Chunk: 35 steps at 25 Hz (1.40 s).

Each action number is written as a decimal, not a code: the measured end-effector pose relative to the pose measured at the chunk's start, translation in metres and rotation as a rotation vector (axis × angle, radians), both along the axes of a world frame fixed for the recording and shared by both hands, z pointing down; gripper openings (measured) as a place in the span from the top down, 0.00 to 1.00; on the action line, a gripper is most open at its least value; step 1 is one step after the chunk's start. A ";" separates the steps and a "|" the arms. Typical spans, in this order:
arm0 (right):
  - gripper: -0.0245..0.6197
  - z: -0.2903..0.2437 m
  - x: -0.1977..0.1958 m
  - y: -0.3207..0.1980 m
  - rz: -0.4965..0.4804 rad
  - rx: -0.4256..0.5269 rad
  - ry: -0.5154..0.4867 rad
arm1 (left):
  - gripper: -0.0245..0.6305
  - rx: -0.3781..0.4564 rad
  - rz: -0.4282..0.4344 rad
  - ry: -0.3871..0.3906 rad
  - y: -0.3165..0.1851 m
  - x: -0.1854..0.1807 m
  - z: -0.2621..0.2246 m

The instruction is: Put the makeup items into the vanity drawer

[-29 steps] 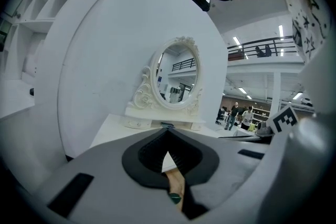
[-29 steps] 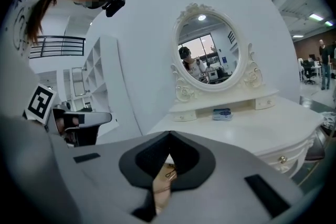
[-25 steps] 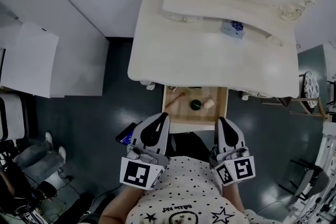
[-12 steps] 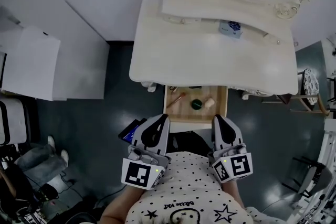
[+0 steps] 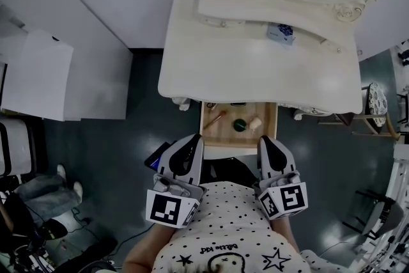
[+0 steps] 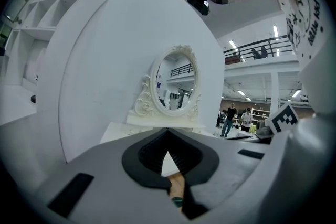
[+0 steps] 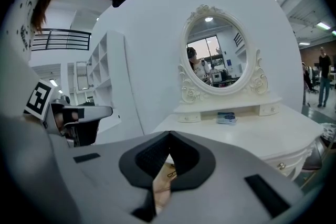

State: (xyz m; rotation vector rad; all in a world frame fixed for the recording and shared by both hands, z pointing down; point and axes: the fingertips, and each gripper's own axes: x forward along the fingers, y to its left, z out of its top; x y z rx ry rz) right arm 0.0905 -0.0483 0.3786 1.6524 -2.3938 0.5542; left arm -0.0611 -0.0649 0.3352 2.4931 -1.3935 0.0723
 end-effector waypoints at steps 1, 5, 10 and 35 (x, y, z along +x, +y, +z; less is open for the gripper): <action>0.95 -0.001 0.000 0.000 -0.001 0.001 0.003 | 0.96 0.001 -0.002 0.001 0.000 -0.001 0.000; 0.95 -0.002 -0.001 0.002 0.005 0.004 0.006 | 0.96 0.000 -0.006 0.005 0.004 -0.005 -0.001; 0.95 -0.002 -0.004 0.006 0.026 0.004 -0.001 | 0.96 0.003 -0.008 0.014 0.007 -0.013 -0.001; 0.95 -0.002 -0.036 0.036 0.108 0.020 0.006 | 0.96 0.024 0.086 0.019 0.030 -0.043 -0.001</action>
